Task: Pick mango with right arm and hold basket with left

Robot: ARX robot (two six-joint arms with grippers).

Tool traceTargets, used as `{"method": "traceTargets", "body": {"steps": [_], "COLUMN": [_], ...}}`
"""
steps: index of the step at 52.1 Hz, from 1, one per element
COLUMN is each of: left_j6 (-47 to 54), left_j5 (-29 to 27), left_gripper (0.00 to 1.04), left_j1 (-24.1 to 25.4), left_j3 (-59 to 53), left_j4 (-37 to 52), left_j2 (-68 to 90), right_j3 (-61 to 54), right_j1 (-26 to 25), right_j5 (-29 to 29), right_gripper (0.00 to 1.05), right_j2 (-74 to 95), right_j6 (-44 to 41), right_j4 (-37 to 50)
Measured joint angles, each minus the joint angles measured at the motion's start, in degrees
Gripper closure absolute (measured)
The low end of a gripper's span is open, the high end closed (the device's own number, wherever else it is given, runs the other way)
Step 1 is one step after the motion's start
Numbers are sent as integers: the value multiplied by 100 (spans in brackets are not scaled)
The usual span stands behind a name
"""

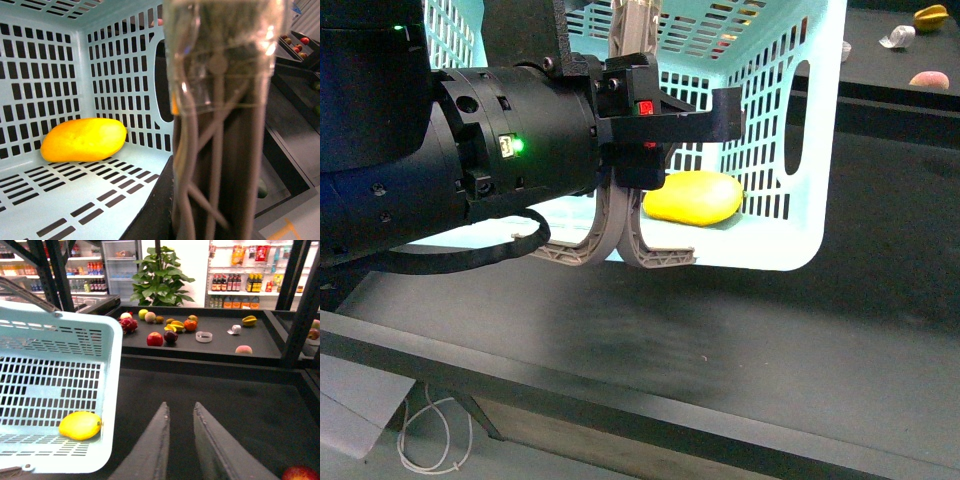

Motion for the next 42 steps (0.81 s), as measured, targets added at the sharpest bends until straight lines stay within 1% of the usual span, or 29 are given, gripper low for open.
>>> {"method": "traceTargets", "body": {"steps": [2,4,5,25,27,28,30,42], "left_j6": [0,0,0,2,-2,2,4,0], "left_j5": [4,0,0,-2,0,0,-2,0], "left_gripper": [100,100,100,100,100,100,100,100], "left_j1": [0,0,0,0,0,0,0,-2], "left_j3": [0,0,0,0,0,0,0,-2], "left_j4": [0,0,0,0,0,0,0,0], "left_j2": [0,0,0,0,0,0,0,0], "right_j3": [-15,-48,-57,-422,-422,-422,-422,-422], "right_j1": [-20,-28,-28,-39,-39,-39,-39,-39], "right_j5": [-2,-31,-37,-46,-48,-48,-50,-52], "right_gripper": [94,103,104,103,103,103,103,103], "right_j2": [-52,-138,-164,-793,-988,-1217,-1591,-1781], "right_j6": [-4,-22,-33,-59,-57,-59,-61,-61], "right_j4": [-22,-57,-70,-323,-533,-883,-1274,-1329]}}
